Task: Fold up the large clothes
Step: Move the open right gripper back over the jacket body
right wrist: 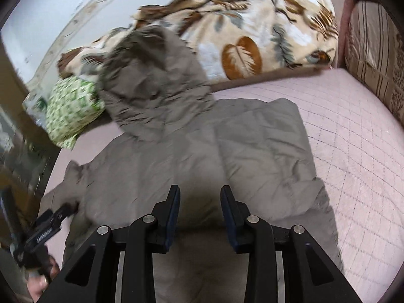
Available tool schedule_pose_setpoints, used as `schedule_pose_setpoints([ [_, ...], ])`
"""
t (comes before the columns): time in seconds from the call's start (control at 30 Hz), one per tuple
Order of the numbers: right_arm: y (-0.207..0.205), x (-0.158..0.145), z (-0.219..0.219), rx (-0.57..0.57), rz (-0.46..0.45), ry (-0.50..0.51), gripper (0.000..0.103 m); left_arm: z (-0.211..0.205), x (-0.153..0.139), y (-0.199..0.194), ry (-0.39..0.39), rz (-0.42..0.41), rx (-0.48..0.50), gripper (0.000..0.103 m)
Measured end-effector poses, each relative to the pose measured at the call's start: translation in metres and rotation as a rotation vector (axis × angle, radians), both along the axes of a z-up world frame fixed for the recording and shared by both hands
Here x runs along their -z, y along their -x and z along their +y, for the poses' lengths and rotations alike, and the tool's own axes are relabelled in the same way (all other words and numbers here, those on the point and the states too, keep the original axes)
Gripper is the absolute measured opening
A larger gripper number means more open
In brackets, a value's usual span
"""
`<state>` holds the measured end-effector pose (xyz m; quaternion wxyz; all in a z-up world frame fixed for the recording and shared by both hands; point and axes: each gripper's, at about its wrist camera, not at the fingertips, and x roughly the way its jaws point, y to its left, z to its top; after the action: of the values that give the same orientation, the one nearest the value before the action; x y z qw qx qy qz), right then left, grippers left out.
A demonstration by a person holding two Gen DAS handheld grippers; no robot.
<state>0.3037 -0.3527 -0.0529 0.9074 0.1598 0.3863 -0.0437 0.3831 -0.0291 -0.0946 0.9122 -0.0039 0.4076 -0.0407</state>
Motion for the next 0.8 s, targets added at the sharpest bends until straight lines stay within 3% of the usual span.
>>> schedule_pose_setpoints([
  [0.1,0.017,0.007,0.013,0.006,-0.048,0.031,0.04,-0.002,0.007,-0.006,0.003,0.018,0.006,0.103],
  [0.23,0.007,0.024,0.015,-0.016,0.0,0.103,0.04,-0.019,0.022,-0.013,-0.058,0.06,0.024,0.103],
  [0.37,-0.002,0.041,0.0,0.005,0.041,0.053,0.04,-0.035,0.046,-0.022,-0.183,0.128,0.018,0.103],
  [0.47,-0.008,0.05,0.0,-0.01,0.066,0.054,0.04,-0.038,0.051,-0.024,-0.198,0.131,0.022,0.103],
  [0.53,-0.011,0.051,0.004,-0.024,0.067,0.068,0.04,-0.036,0.042,-0.022,-0.172,0.098,0.018,0.103],
  [0.7,-0.011,0.046,0.012,-0.051,0.037,0.074,0.041,-0.008,0.001,-0.009,-0.018,-0.049,-0.009,0.103],
  [0.8,-0.01,0.046,0.015,-0.057,0.033,0.075,0.042,0.016,-0.007,-0.012,0.048,-0.052,-0.056,0.103],
])
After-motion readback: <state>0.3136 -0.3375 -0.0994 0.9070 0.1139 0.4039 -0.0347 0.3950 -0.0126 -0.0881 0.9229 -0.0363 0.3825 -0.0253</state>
